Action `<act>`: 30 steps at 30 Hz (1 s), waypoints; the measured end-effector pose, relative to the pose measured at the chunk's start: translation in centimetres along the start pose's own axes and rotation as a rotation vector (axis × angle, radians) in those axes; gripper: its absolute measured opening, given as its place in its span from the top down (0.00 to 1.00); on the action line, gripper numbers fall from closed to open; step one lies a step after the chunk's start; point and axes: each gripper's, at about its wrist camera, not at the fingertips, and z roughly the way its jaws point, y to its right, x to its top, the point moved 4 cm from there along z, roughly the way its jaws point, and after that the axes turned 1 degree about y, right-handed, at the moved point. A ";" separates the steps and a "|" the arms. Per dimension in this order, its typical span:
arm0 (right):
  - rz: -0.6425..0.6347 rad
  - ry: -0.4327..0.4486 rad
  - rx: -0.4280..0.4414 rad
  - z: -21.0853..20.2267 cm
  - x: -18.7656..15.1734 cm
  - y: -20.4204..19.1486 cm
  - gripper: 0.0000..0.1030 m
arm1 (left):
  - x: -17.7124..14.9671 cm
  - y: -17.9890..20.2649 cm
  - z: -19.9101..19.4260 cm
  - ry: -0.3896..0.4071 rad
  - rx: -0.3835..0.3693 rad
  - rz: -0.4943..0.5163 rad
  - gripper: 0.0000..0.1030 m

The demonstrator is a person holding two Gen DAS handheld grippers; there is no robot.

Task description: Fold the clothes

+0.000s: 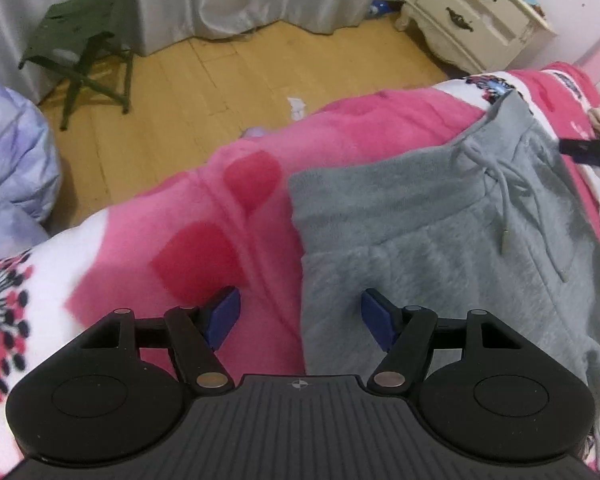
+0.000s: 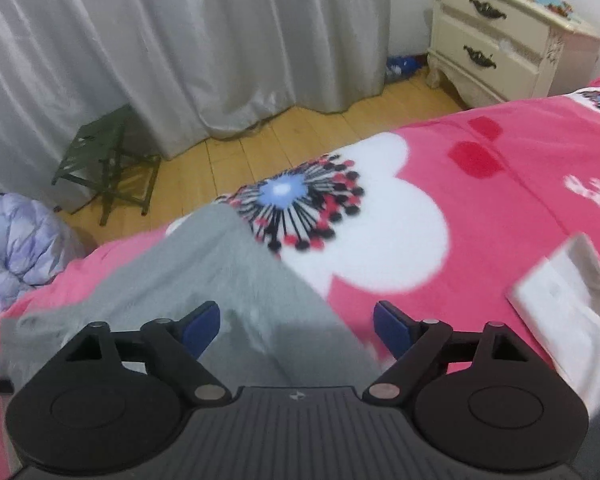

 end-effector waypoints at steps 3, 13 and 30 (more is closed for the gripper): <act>-0.042 -0.086 -0.033 3.4 0.3 -0.3 0.15 | -0.5 0.7 -0.4 0.020 -0.017 0.032 0.47; -0.157 -0.041 -0.058 0.3 -1.8 -3.4 0.90 | -0.6 2.3 -0.9 0.096 0.015 0.000 0.98; -0.096 0.128 -0.088 -1.0 5.6 -4.6 0.93 | 5.6 1.4 -4.5 0.305 0.013 -0.115 1.00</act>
